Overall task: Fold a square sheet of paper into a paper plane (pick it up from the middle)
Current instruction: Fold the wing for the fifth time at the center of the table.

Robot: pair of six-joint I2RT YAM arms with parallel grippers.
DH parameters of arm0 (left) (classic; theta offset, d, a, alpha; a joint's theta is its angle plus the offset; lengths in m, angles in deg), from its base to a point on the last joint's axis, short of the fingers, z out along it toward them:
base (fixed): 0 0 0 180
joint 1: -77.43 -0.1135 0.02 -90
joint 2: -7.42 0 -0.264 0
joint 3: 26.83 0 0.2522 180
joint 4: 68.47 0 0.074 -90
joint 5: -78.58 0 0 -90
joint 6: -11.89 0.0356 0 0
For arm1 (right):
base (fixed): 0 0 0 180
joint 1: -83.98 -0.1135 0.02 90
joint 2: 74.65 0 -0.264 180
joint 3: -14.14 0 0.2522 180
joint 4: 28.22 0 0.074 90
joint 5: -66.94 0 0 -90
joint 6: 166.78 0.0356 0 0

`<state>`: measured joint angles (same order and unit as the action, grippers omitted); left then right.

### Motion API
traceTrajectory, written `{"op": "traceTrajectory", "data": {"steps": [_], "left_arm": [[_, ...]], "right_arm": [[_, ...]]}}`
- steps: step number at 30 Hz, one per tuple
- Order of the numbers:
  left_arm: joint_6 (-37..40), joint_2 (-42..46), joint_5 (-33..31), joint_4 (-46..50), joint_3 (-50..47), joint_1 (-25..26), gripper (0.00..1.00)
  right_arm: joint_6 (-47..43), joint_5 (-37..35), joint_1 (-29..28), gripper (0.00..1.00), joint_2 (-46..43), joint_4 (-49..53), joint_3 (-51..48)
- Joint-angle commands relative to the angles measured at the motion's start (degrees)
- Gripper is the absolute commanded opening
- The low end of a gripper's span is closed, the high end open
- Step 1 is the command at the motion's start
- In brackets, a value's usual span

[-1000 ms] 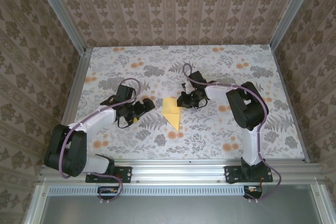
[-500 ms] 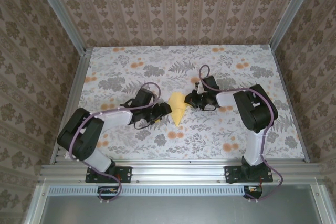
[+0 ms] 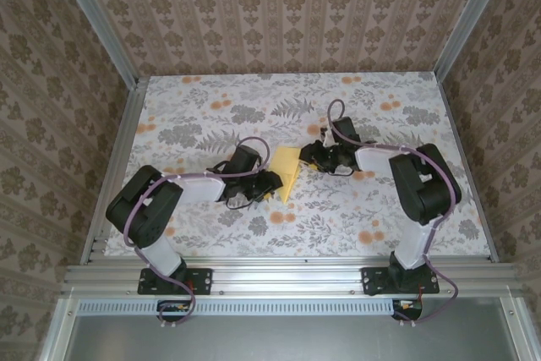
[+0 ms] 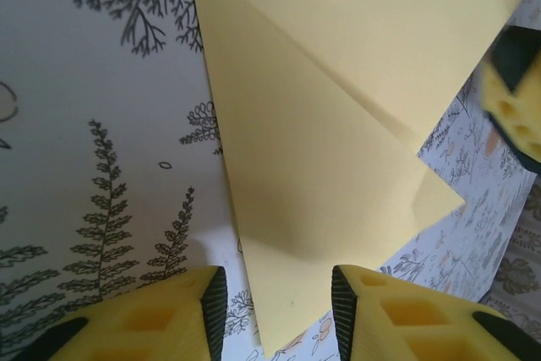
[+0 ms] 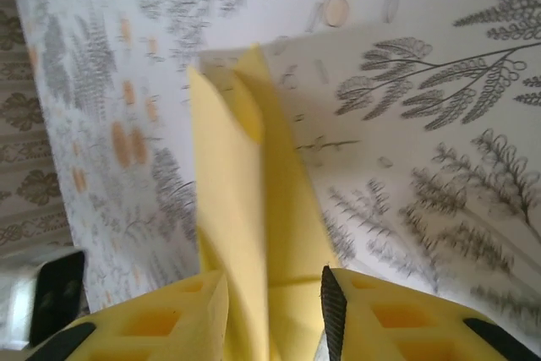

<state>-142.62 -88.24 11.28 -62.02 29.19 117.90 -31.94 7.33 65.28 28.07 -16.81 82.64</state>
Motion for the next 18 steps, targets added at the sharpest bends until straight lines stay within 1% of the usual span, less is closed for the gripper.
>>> {"op": "traceTrajectory", "data": {"steps": [1,5,9,12,16,18], "left_arm": [[1.6,-0.6,-0.8,3.2,2.5,0.2,0.36],[2.8,-1.4,-0.4,5.2,3.7,0.2,0.34],[3.6,-1.9,-0.5,6.9,4.4,0.2,0.33],[3.7,-2.2,-0.4,6.9,4.5,0.2,0.33],[3.8,-2.6,-0.2,7.1,4.9,0.2,0.33],[3.8,-2.8,-0.2,7.2,5.1,0.2,0.33]], "right_arm": [[-6.6,-3.8,-1.8,0.38,-6.1,10.7,2.3],[-11.6,-10.1,-7.0,0.37,-8.6,19.4,4.5],[-14.4,-15.0,-11.9,0.37,-7.5,24.8,7.4],[-15.1,-15.2,-12.9,0.37,-5.4,25.7,8.6],[-17.0,-11.3,-13.4,0.37,-2.0,26.5,11.1],[-17.3,-10.8,-13.6,0.37,-0.8,26.8,12.1]]}}
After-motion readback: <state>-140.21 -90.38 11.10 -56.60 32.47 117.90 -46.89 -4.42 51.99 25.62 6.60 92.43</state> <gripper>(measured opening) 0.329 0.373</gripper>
